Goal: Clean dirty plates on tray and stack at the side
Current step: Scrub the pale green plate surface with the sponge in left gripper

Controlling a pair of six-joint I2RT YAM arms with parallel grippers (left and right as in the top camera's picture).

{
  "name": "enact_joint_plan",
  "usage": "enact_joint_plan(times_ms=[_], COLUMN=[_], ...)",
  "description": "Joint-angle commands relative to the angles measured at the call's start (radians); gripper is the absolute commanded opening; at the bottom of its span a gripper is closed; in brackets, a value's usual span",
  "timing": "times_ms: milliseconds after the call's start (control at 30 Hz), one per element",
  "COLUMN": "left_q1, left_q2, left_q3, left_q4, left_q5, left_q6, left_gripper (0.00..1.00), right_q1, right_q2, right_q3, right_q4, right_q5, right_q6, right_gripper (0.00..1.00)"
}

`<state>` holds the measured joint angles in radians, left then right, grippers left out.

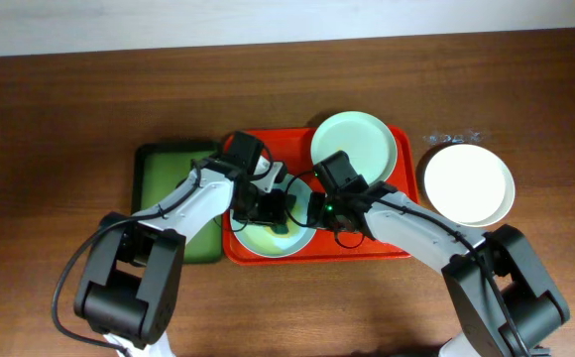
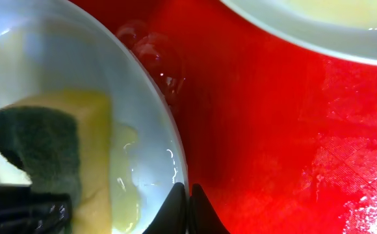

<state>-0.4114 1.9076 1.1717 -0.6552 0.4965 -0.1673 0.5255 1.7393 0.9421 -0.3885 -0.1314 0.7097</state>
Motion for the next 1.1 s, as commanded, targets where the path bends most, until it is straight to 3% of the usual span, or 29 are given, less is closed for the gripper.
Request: enact_joint_plan(times_ms=[0,133,233,500,567,733,833,967,1067], left_q1=[0.035,0.034,0.024,0.007,0.007,-0.001,0.014,0.073,0.156], left_q2=[-0.04,-0.071,-0.066,-0.058,-0.058,-0.059,-0.075,-0.182,-0.315], left_q3=[0.13,0.152,0.109,-0.12,-0.134,-0.131,-0.108,-0.058,0.011], left_q4=[-0.102,-0.149,-0.132,0.103,0.108,0.132,0.122,0.055,-0.113], left_q5=[-0.125,-0.391,-0.401,-0.431,-0.367,0.115,0.17,0.032,-0.318], left_q6=[0.019,-0.003,-0.004,-0.079,-0.078,0.006,0.006,0.008,0.0], left_gripper=[0.0,0.0,0.0,0.0,0.0,0.0,0.0,0.0,0.0], right_q1=[0.005,0.005,0.005,0.005,0.005,0.005,0.005,0.005,0.005], right_q2=[0.018,0.018,0.018,0.018,0.018,0.018,0.018,0.018,0.018], right_q3=[-0.003,-0.003,-0.003,-0.003,-0.003,-0.003,-0.003,-0.003,-0.003], right_q4=[-0.012,-0.011,-0.011,-0.011,-0.011,-0.011,-0.011,-0.013,-0.014], right_q5=[0.013,0.013,0.014,0.013,0.013,0.013,0.014,0.013,0.013], right_q6=[-0.003,-0.003,-0.003,-0.003,-0.003,-0.003,-0.003,-0.025,-0.025], right_gripper=[0.04,0.04,0.04,0.04,0.04,0.04,0.04,0.04,0.04])
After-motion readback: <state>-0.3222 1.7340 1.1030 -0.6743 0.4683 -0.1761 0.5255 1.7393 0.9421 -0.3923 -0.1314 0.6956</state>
